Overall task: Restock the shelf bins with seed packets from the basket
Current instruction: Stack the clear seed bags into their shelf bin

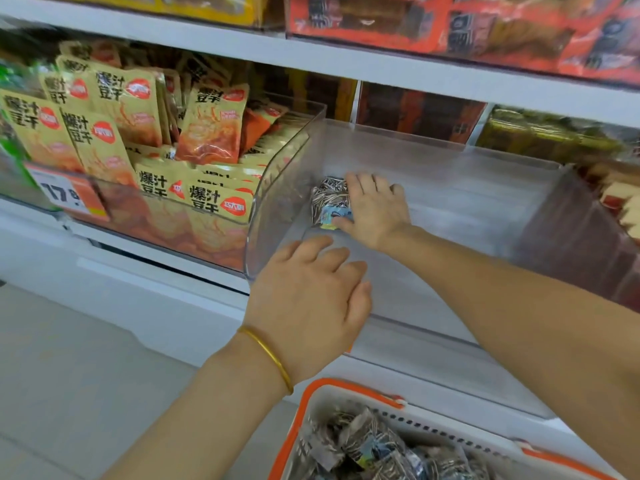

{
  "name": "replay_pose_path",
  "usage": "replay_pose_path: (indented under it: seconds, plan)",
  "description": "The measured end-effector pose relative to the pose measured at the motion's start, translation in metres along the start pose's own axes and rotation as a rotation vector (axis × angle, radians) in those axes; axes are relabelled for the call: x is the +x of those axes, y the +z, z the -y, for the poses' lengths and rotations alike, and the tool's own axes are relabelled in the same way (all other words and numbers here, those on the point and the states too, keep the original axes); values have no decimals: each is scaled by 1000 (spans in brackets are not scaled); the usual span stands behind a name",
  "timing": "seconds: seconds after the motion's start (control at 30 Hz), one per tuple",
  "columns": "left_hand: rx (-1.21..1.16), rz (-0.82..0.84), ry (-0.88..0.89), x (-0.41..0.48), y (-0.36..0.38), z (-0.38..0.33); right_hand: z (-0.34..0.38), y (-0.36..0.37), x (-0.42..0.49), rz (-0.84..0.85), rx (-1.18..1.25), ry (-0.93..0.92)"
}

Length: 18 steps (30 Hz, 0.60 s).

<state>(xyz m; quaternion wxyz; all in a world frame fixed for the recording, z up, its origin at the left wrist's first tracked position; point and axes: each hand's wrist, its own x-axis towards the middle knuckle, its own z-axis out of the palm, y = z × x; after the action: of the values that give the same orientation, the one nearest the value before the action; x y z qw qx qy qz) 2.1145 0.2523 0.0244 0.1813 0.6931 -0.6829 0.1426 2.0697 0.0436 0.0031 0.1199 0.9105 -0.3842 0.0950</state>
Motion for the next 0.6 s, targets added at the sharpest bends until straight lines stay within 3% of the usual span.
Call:
replay_pose_path:
  seconds: [0.1,0.37,0.6]
  plan:
    - [-1,-15,-7,1,0,-1,3,-1,1,-10,95,32]
    - [-15,-21,-9,0,1,-1,28,0,-1,65,-58,123]
    - [-43,3,-14,-1,-1,0,21,-2,0,63,-14,71]
